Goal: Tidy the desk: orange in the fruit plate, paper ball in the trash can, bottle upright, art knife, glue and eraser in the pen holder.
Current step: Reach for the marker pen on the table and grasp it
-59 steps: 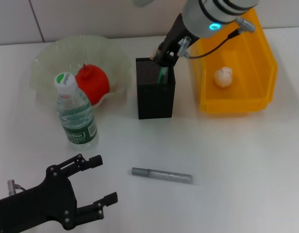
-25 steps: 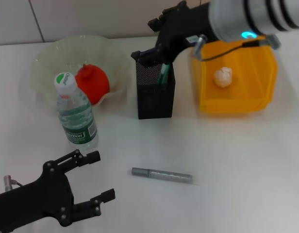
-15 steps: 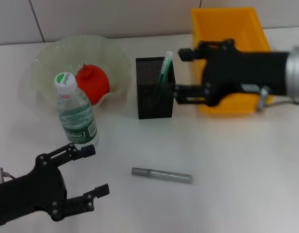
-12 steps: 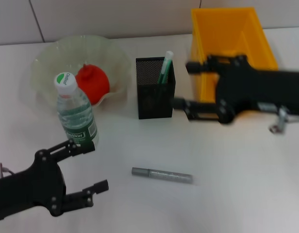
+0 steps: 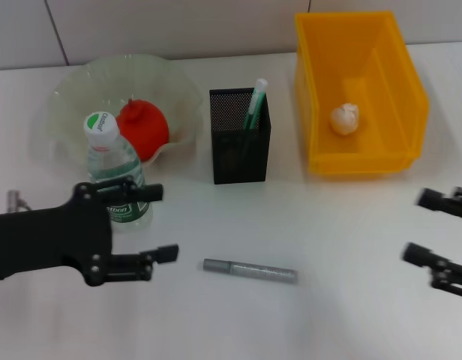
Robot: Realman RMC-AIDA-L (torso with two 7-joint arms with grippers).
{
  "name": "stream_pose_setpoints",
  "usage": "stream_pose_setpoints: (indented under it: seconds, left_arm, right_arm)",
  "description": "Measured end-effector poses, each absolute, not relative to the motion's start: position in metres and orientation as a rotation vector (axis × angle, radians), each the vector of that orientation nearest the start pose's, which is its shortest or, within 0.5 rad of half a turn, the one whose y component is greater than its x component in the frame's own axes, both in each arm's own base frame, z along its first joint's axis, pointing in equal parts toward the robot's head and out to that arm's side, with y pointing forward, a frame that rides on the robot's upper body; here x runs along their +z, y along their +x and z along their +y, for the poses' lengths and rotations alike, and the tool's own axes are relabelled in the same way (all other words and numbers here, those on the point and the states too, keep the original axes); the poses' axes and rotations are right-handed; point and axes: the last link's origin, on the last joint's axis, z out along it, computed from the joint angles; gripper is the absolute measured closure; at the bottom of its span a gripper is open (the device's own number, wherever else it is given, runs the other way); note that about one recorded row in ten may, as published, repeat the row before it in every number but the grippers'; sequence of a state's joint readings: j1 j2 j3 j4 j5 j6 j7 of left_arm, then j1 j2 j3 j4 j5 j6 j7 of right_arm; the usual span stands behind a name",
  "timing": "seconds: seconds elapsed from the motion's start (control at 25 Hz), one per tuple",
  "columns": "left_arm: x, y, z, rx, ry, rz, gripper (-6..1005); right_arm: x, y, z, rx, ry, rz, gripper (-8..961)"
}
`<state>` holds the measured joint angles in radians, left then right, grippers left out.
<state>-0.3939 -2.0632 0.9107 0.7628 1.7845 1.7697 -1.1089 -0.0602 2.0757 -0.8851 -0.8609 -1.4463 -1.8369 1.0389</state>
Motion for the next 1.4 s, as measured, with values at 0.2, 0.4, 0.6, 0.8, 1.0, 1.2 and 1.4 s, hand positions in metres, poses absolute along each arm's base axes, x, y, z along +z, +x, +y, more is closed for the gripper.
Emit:
stream_pose_setpoints:
  seconds: [0.2, 0.4, 0.6, 0.8, 1.0, 1.2, 1.4]
  left_arm:
    - [-0.014, -0.209, 0.314, -0.616, -3.081, -0.069, 198]
    - [-0.038, -0.176, 0.326, -0.347, -3.142, 0.059, 199]
    - [-0.055, -0.144, 0.326, -0.139, -3.129, 0.172, 199]
    - [-0.070, -0.120, 0.329, 0.134, -3.063, 0.182, 199]
    - [-0.089, -0.110, 0.319, 0.399, -3.039, 0.315, 199]
    - [-0.103, -0.099, 0.305, 0.529, -3.045, 0.425, 199]
    - [-0.109, -0.087, 0.304, 0.546, -3.038, 0.458, 199]
  right_arm:
    - [0.046, 0.334, 0.168, 0.926, -2.437, 0.414, 221]
    - [0.039, 0.345, 0.167, 0.893, -2.428, 0.492, 222]
    - [0.042, 0.352, 0.161, 0.849, -2.414, 0.510, 222]
    - [0.039, 0.355, 0.158, 0.818, -2.443, 0.518, 223]
    - [0.038, 0.357, 0.158, 0.791, -2.460, 0.491, 223]
    - [0.039, 0.357, 0.159, 0.784, -2.468, 0.505, 223]
    - [0.038, 0.357, 0.158, 0.784, -2.471, 0.510, 224]
